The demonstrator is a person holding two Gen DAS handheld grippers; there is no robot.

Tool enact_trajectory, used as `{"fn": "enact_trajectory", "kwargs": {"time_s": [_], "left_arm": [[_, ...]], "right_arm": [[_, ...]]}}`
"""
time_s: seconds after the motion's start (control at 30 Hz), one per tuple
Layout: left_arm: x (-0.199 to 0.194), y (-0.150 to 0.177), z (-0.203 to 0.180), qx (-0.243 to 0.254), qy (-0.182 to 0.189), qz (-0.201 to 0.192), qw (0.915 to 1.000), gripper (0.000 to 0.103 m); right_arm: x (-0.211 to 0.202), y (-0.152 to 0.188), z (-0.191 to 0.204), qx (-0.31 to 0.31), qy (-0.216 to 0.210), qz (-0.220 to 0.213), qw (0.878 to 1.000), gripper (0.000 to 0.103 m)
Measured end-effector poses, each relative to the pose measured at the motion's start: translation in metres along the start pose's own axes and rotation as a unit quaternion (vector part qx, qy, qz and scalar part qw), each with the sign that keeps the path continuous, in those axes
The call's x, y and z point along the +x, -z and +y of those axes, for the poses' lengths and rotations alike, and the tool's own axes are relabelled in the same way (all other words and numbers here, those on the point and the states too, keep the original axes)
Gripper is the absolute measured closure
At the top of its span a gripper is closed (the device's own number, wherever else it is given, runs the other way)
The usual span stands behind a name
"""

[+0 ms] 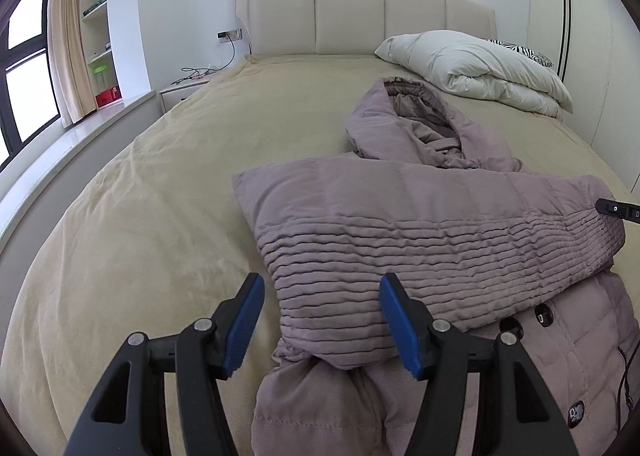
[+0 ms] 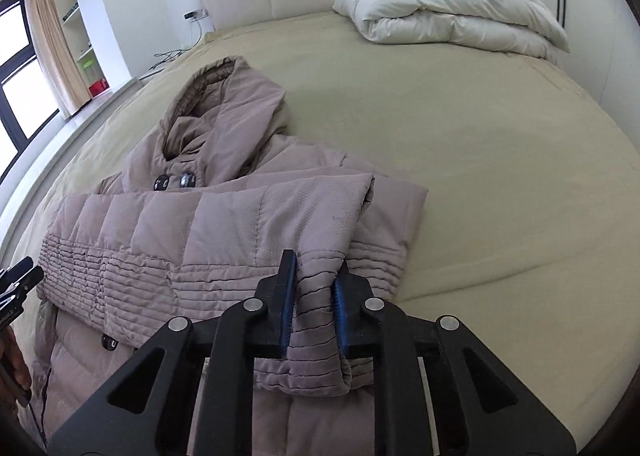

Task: Fold large clothes
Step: 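Fold the coat side over the sleeves with the right gripper and release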

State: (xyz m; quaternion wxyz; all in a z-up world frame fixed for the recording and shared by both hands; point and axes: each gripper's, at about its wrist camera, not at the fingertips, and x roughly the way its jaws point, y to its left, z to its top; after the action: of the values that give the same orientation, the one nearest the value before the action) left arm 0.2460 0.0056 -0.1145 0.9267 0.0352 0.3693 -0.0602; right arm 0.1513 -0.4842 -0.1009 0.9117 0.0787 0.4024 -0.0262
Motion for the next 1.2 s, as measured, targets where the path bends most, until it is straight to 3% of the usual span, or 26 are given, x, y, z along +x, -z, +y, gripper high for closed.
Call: {"fn": "enact_trajectory", "kwargs": {"time_s": [0.17, 0.23, 0.33, 0.57, 0.63, 0.7, 0.77, 0.83, 0.9, 0.97, 1.03, 1.13, 1.2], "left_arm": [[-0.004, -0.003, 0.024, -0.045, -0.020, -0.018, 0.9986, 0.040], [-0.011, -0.006, 0.043, -0.075, -0.024, -0.028, 0.9965, 0.040], [-0.011, -0.005, 0.057, -0.093, -0.004, -0.015, 0.9955, 0.040], [0.004, -0.016, 0.014, -0.034, 0.020, -0.018, 0.9991, 0.040], [0.033, -0.023, -0.001, 0.000, 0.000, 0.023, 0.9997, 0.041], [0.061, -0.027, -0.002, -0.003, 0.001, 0.054, 0.9986, 0.046], [0.089, -0.028, -0.003, 0.000, -0.001, 0.087, 0.9962, 0.039], [0.108, -0.030, -0.002, 0.011, -0.014, 0.097, 0.9951, 0.023], [0.130, -0.032, 0.016, -0.031, 0.016, 0.121, 0.9920, 0.002], [0.139, -0.033, 0.028, -0.051, 0.046, 0.135, 0.9884, 0.000], [0.129, -0.033, 0.020, -0.022, 0.028, 0.119, 0.9923, 0.000], [0.097, -0.035, 0.018, -0.040, 0.047, 0.106, 0.9924, 0.038], [0.068, -0.041, 0.011, -0.031, 0.033, 0.063, 0.9970, 0.038]], "right_arm": [[0.016, 0.001, -0.014, -0.022, 0.061, 0.008, 0.998, 0.088], [0.025, 0.004, -0.027, 0.004, 0.055, 0.017, 0.998, 0.088], [0.029, 0.003, -0.025, -0.004, 0.065, 0.016, 0.998, 0.088], [0.041, -0.002, -0.029, -0.006, 0.063, 0.033, 0.997, 0.088], [0.042, 0.001, -0.030, -0.009, 0.064, 0.032, 0.997, 0.088], [0.045, 0.002, -0.031, -0.004, 0.063, 0.036, 0.997, 0.087], [0.049, 0.001, -0.030, -0.007, 0.067, 0.039, 0.997, 0.087], [0.057, 0.000, -0.027, -0.014, 0.072, 0.045, 0.996, 0.087], [0.067, -0.003, -0.025, -0.020, 0.079, 0.050, 0.995, 0.087], [0.079, -0.004, -0.024, -0.023, 0.085, 0.054, 0.995, 0.087], [0.086, -0.004, -0.022, -0.024, 0.091, 0.050, 0.994, 0.086], [0.080, -0.001, -0.017, -0.034, 0.091, 0.035, 0.995, 0.084], [0.060, -0.002, -0.028, -0.001, 0.054, 0.016, 0.998, 0.084]]}}
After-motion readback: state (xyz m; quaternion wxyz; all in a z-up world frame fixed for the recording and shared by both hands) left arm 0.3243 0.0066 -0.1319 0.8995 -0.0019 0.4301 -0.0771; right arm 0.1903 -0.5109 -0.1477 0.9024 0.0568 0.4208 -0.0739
